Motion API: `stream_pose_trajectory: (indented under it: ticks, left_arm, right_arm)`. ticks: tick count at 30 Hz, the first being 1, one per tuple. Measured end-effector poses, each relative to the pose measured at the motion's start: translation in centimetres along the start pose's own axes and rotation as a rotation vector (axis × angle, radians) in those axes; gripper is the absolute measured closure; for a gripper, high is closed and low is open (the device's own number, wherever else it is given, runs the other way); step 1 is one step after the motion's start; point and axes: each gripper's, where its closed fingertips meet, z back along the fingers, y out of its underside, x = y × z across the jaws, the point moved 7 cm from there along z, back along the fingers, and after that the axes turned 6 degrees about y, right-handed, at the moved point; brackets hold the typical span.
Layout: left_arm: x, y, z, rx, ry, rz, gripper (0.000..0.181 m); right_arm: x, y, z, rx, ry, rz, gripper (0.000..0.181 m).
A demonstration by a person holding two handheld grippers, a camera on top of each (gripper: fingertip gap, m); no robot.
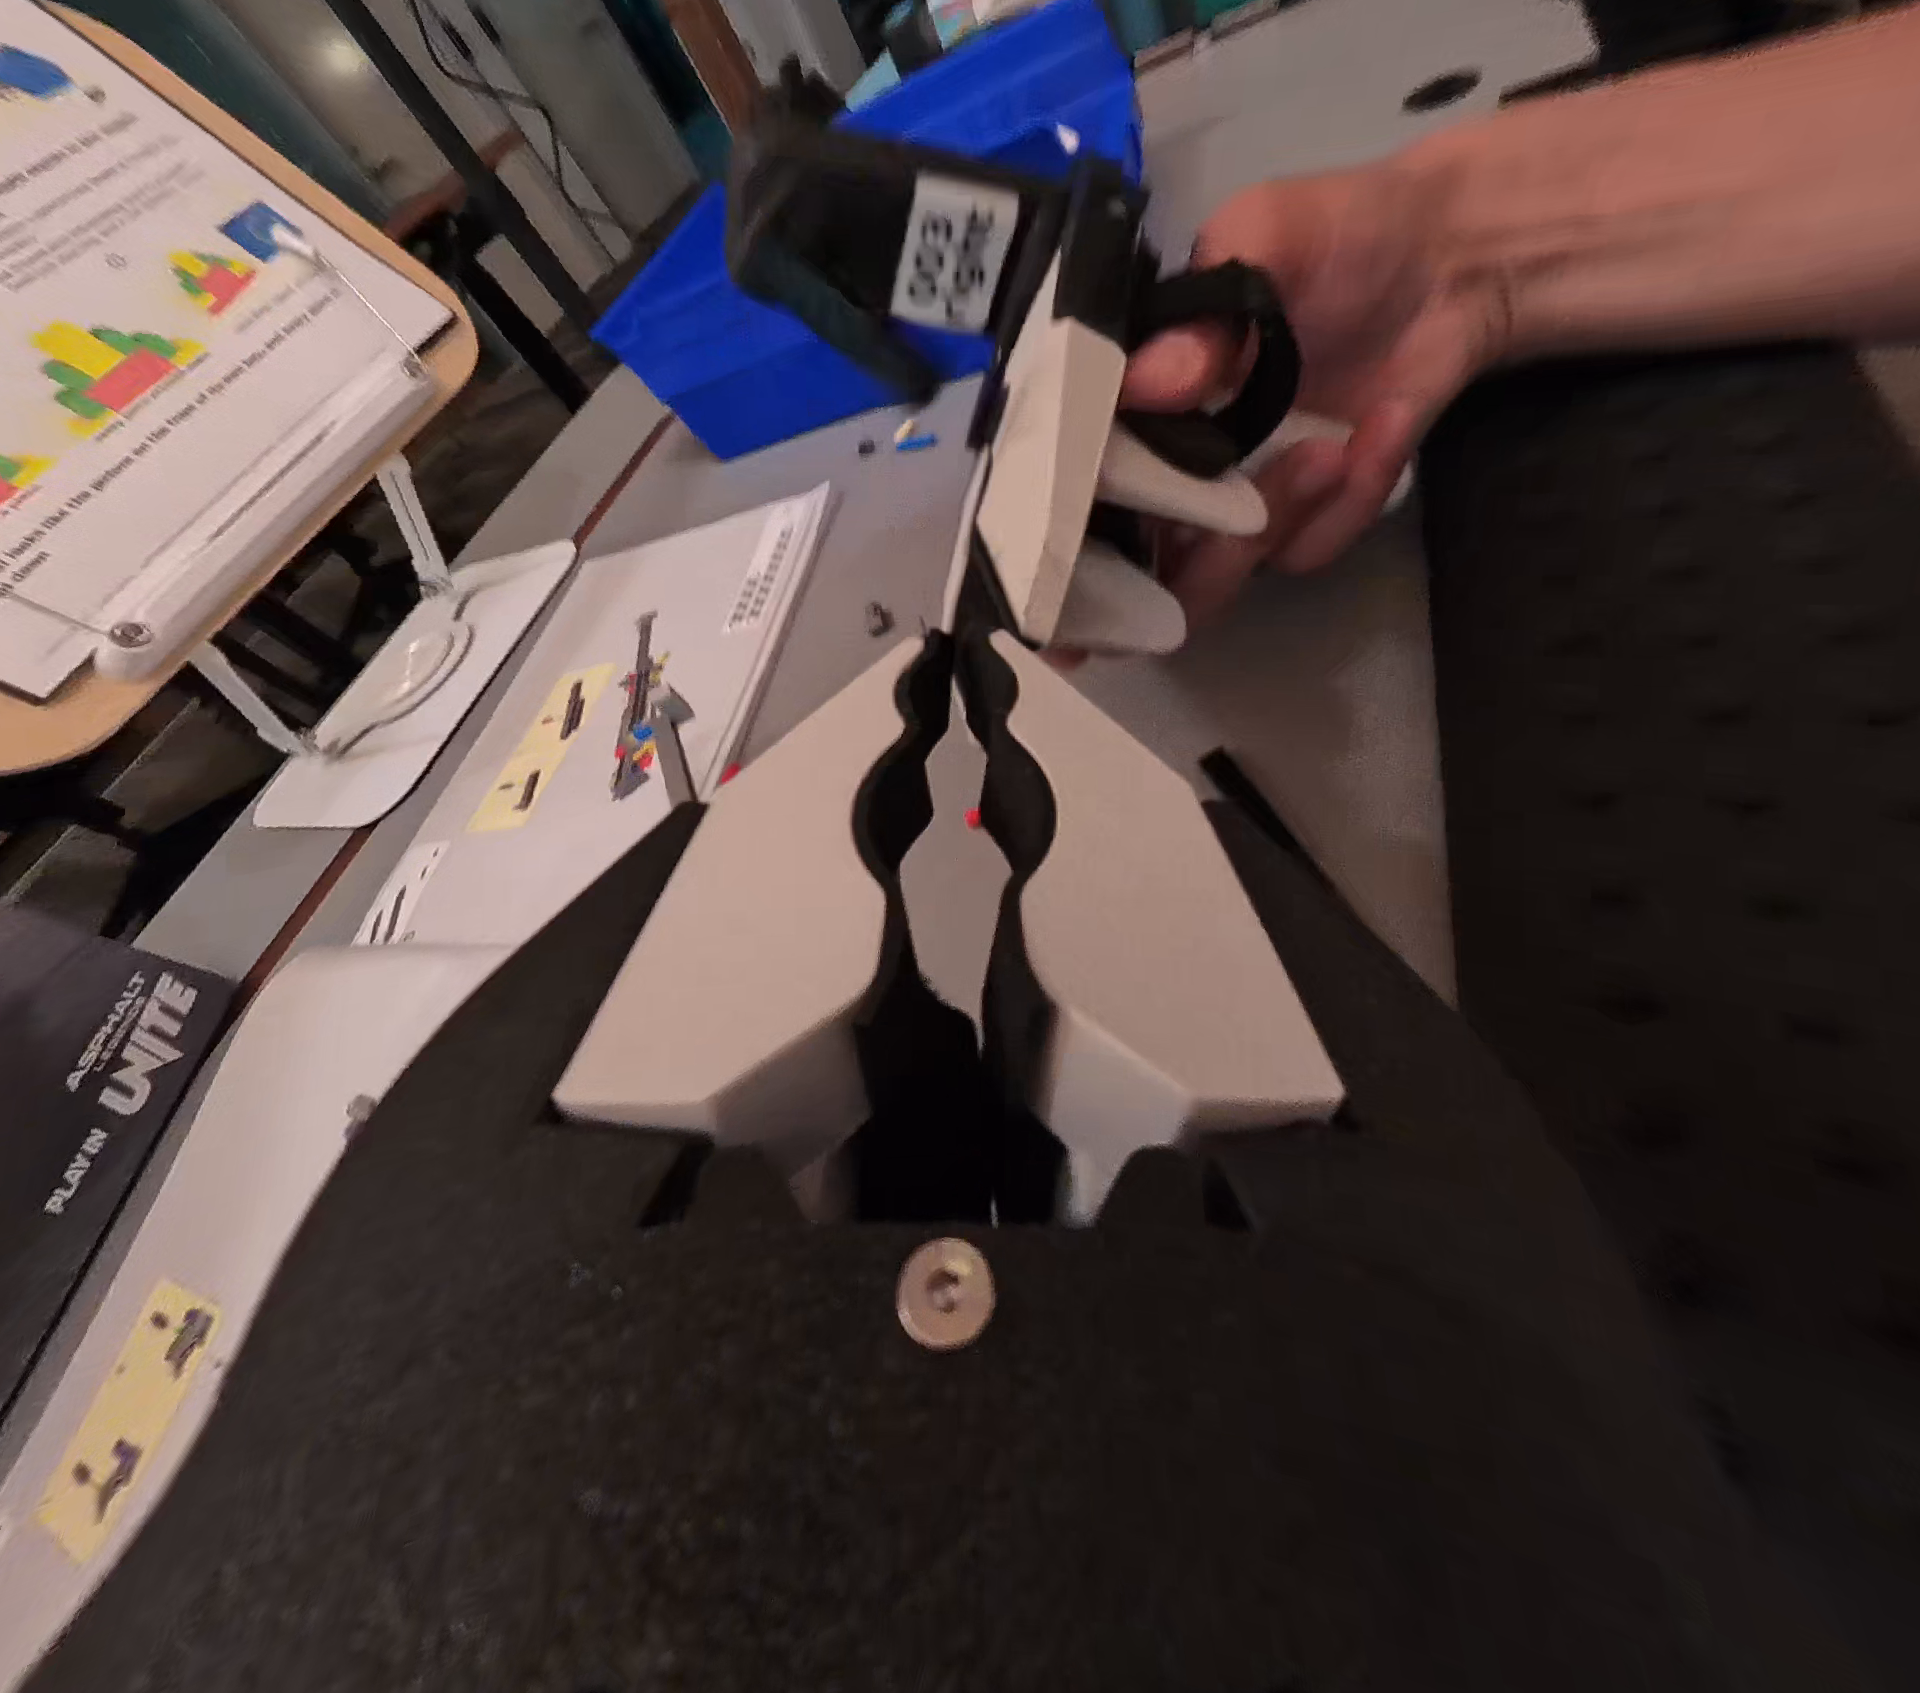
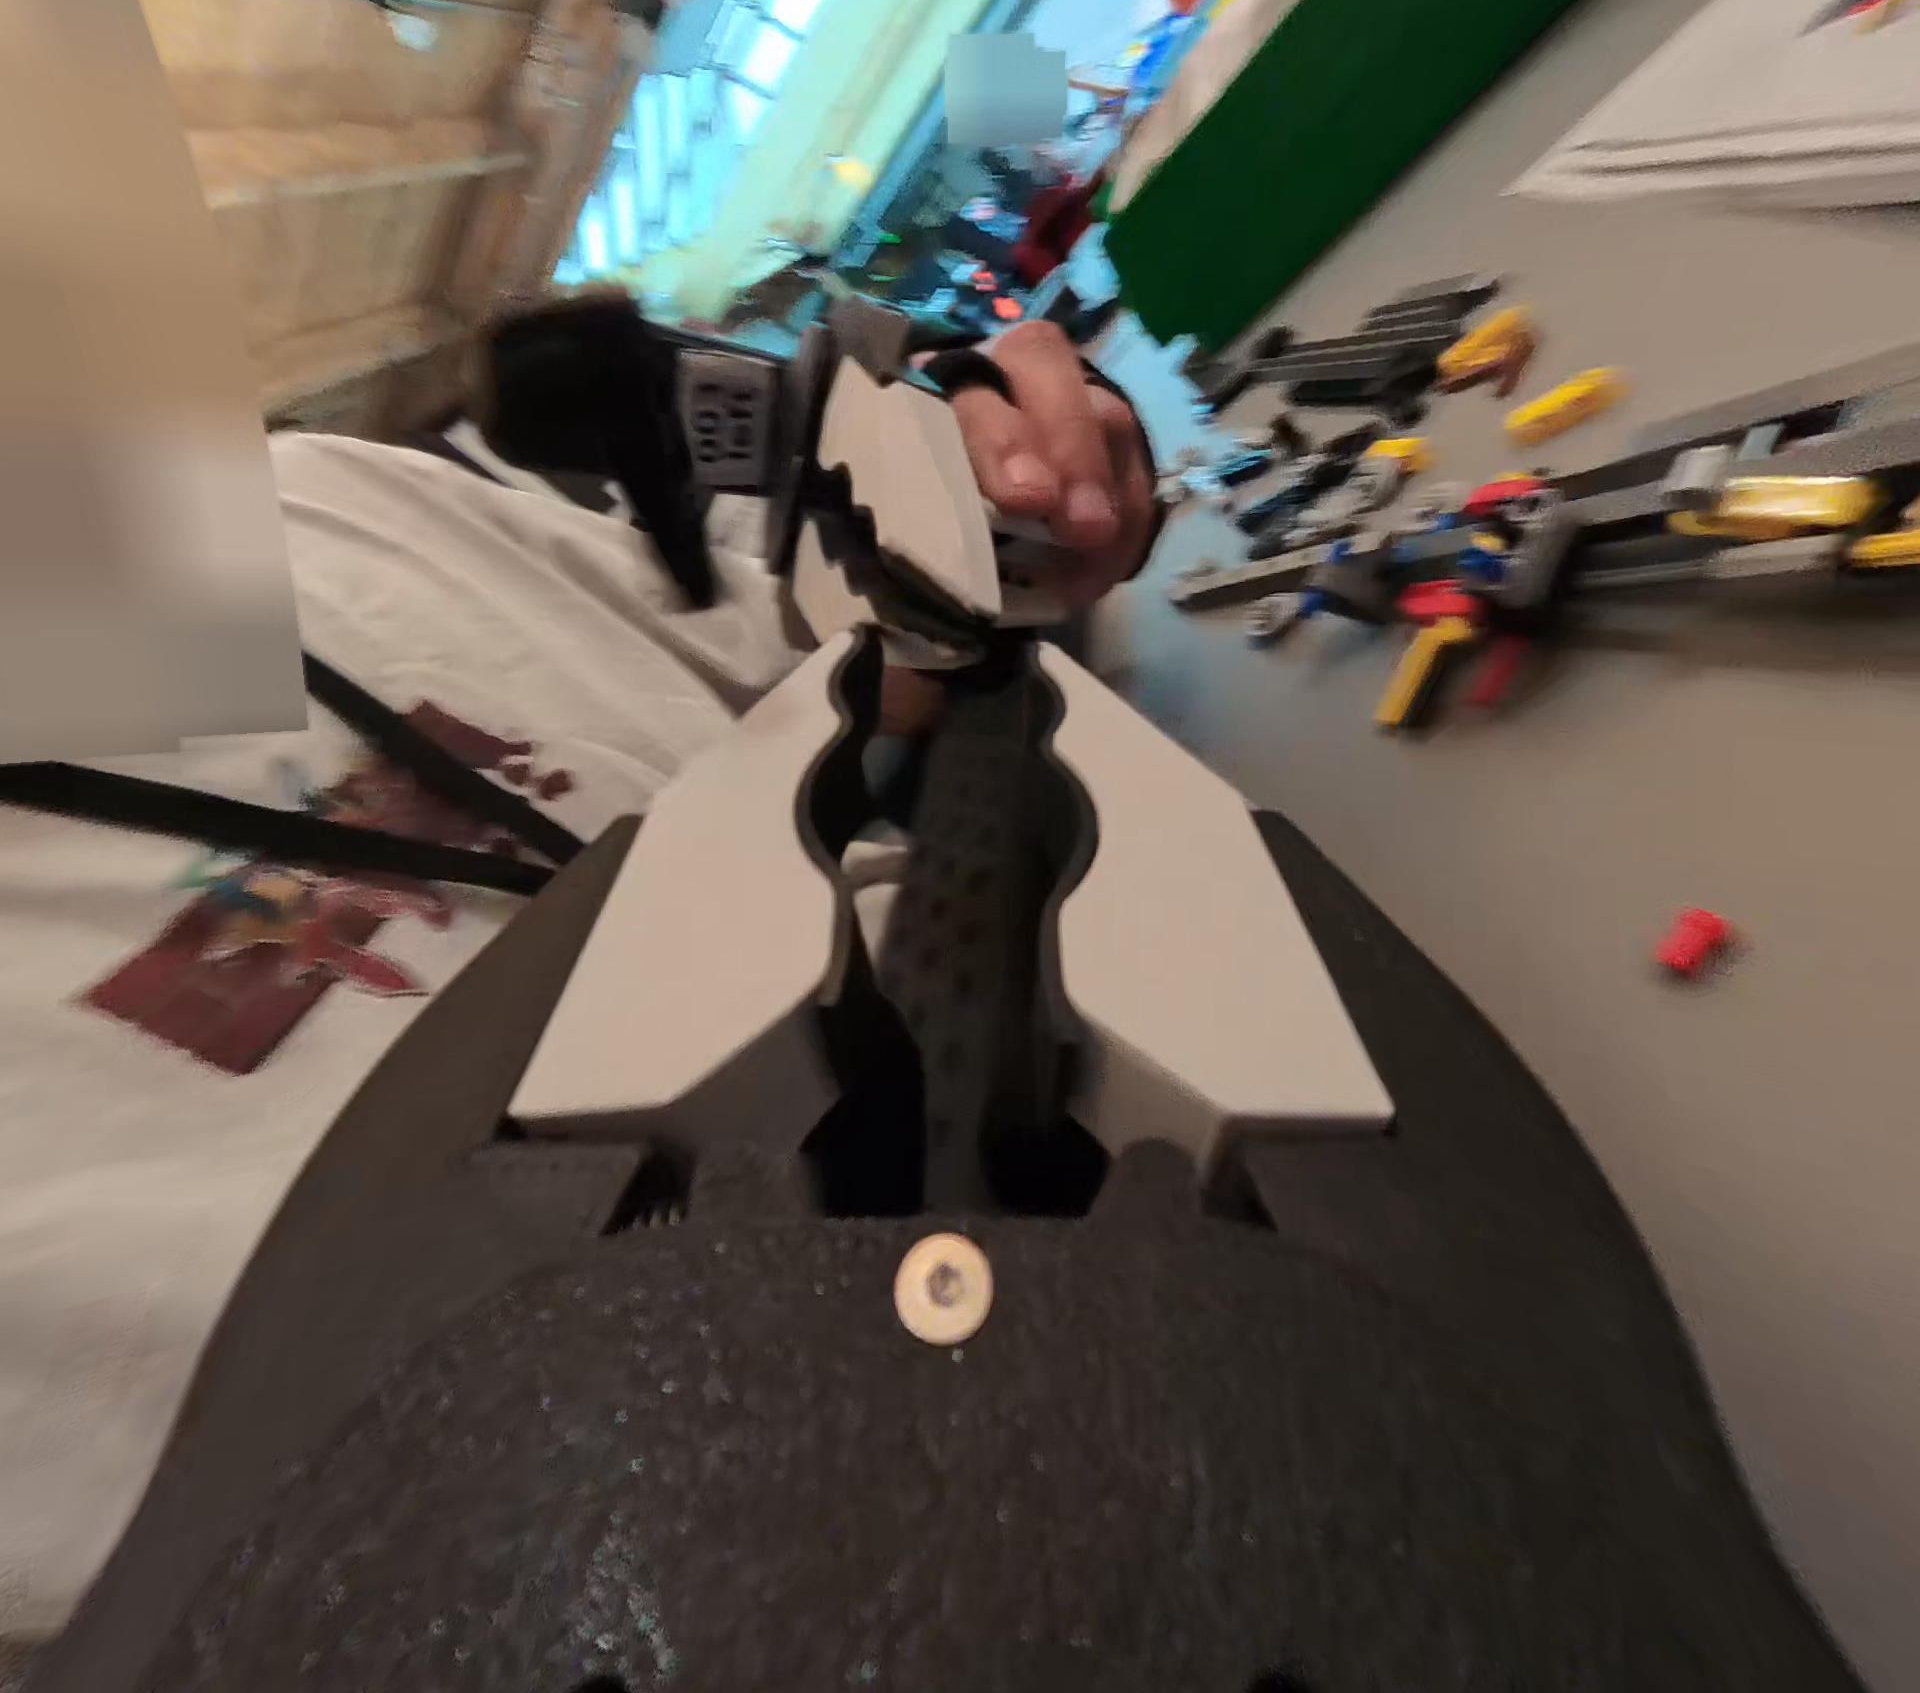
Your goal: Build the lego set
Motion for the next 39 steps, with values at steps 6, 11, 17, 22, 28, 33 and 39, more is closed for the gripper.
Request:
stream_pose_trajectory:
  ticks: [6,11,17,22,28,33,39]
  left_arm:
    - [0.4,1.2,0.2,0.053,0.002,0.005,0.177]
    - [1.1,4.0,0.9,0.202,0.018,0.065,0.172]
    - [4.7,4.9,-0.6,0.300,0.049,0.351,0.150]
    - [11.7,4.9,-6.0,0.388,0.123,0.570,0.151]
    - [17.8,6.5,-15.3,0.773,0.241,0.457,0.141]
    - [18.0,7.1,-18.4,0.798,0.273,0.254,0.157]
    - [17.4,8.4,-18.9,0.726,0.347,0.349,0.171]
  right_arm:
    - [-0.3,0.1,-0.4,0.027,0.107,0.078,0.163]
    - [0.0,1.3,1.7,0.117,0.349,0.183,0.178]
    - [0.4,0.5,6.3,-0.265,0.709,0.455,0.177]
    - [1.5,0.0,7.9,-0.417,0.845,0.611,0.179]
    - [1.2,0.3,7.8,-0.365,0.797,0.554,0.179]
    - [1.5,0.5,7.9,-0.384,0.758,0.546,0.179]
    - [1.6,0.4,8.3,-0.414,0.692,0.498,0.179]
